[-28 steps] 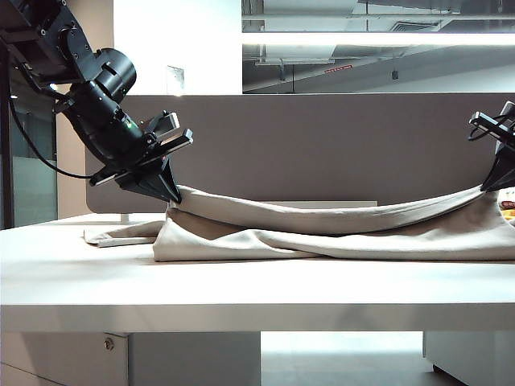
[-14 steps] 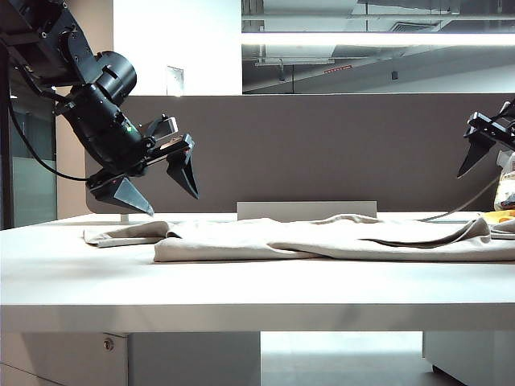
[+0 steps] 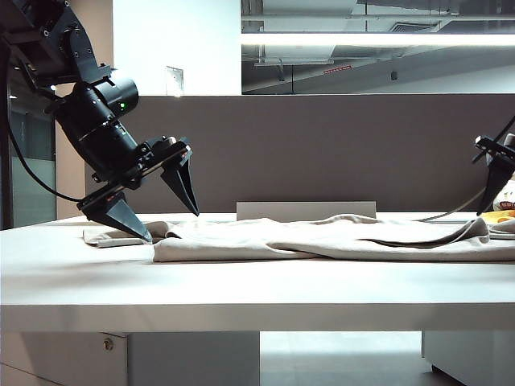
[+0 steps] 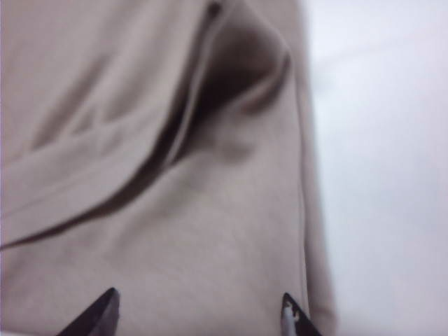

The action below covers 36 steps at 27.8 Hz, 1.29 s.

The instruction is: Fold the bottom side of the T-shirt horizontally towards the center, about one-third of the way, then fold the sleeve back towards the center, creating a straight line along the edge of the T-shirt, and finally fold the bottom of the T-shirt up towards the top, creating a neat rectangle.

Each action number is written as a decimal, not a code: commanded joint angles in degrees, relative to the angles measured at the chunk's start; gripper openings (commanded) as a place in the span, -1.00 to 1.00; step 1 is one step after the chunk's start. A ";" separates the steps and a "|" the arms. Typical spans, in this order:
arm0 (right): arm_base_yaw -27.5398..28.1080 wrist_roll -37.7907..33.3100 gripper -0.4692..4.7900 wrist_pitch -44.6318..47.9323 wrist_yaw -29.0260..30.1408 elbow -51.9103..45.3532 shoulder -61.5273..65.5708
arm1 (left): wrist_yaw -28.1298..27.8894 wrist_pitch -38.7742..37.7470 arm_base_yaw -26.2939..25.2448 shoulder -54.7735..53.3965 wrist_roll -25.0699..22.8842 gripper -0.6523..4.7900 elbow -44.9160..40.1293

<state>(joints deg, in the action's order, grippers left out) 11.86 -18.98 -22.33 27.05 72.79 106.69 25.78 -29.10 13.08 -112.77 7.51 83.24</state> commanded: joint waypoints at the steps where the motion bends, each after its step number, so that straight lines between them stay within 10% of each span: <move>1: -0.09 1.18 0.29 -2.23 -0.02 0.24 -0.42 | 0.39 -0.72 0.76 0.28 -0.02 1.00 0.07; 19: 0.77 5.73 0.29 -7.02 -4.63 0.26 -0.39 | -4.83 -1.03 2.51 0.07 -1.53 0.92 0.07; 25: 0.33 5.53 0.29 -6.36 -4.44 0.24 -0.33 | -4.72 -0.94 2.51 -0.96 -1.53 0.45 0.07; 36: 0.26 5.49 -0.06 -6.56 -4.46 0.24 -0.13 | -3.67 -0.87 2.84 -3.50 -1.51 0.31 0.07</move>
<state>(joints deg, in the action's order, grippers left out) 12.23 -13.63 -29.45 22.33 72.79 106.74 21.93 -29.58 15.81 -115.87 6.07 83.40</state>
